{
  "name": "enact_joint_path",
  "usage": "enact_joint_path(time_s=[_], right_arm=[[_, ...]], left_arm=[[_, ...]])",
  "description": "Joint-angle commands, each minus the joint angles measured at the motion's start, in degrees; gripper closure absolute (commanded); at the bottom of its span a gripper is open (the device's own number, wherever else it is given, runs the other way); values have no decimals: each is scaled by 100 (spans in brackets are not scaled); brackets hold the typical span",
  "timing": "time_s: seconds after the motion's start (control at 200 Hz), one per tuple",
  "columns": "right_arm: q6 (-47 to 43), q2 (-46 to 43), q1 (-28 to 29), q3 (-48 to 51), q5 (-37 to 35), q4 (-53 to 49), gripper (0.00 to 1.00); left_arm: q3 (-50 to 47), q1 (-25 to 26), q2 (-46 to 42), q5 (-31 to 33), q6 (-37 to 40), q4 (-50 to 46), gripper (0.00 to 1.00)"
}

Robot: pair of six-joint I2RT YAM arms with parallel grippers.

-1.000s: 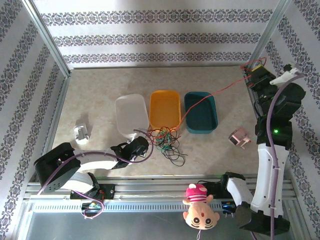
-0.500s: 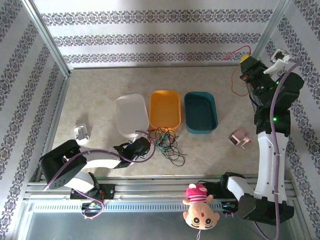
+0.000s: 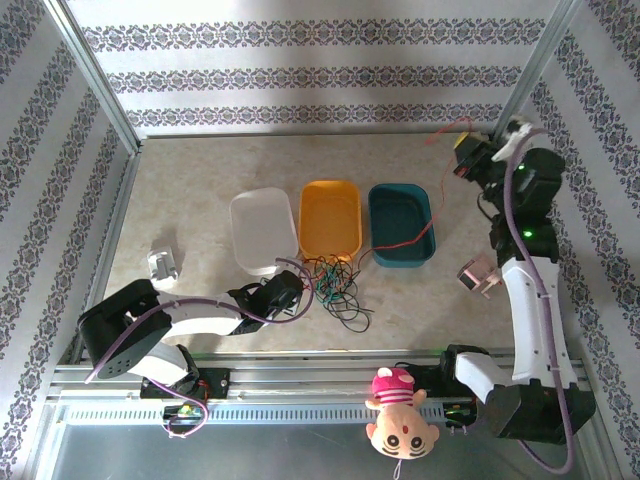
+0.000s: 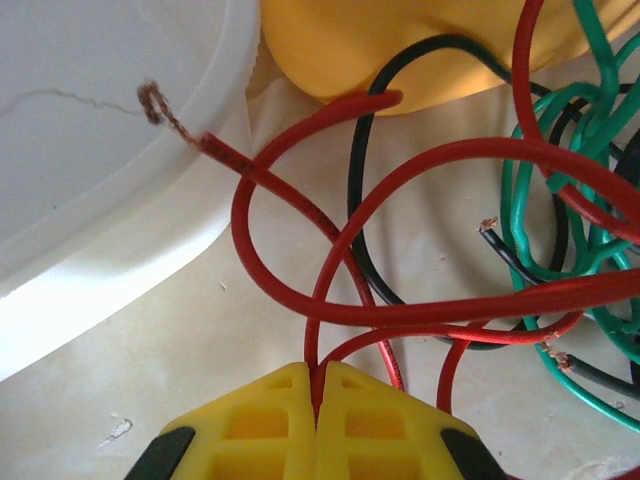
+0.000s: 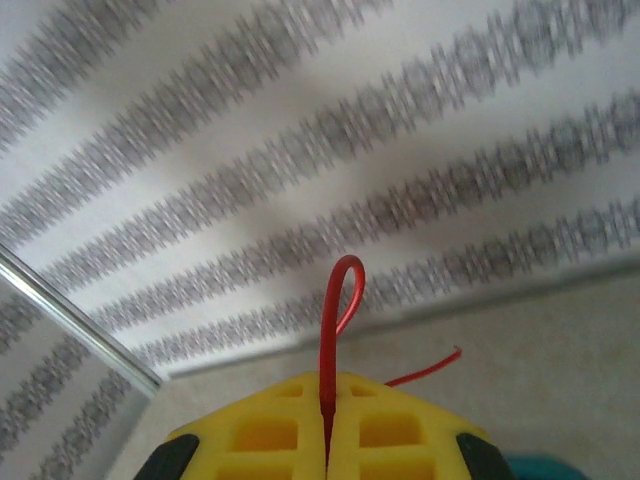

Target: Untangle the cables

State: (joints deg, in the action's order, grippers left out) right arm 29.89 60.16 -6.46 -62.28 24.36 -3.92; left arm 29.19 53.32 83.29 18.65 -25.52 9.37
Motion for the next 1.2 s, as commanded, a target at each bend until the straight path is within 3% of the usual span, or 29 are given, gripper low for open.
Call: enact_joint_path(time_s=[0.0, 0.345, 0.535, 0.68, 1.194], right_arm=[[-139, -59, 298, 642, -325, 134, 100], [-43, 200, 615, 1142, -641, 63, 100], [-118, 588, 1109, 1330, -1652, -113, 100], [351, 1150, 1232, 1368, -2160, -181, 100], [799, 3489, 1400, 583, -1906, -292, 100]], left_arm=[[57, 136, -148, 15, 75, -109, 100], [177, 144, 0, -1, 78, -151, 100], [260, 152, 81, 7, 66, -198, 100], [324, 162, 117, -10, 99, -284, 100], [376, 196, 74, -41, 99, -453, 100]])
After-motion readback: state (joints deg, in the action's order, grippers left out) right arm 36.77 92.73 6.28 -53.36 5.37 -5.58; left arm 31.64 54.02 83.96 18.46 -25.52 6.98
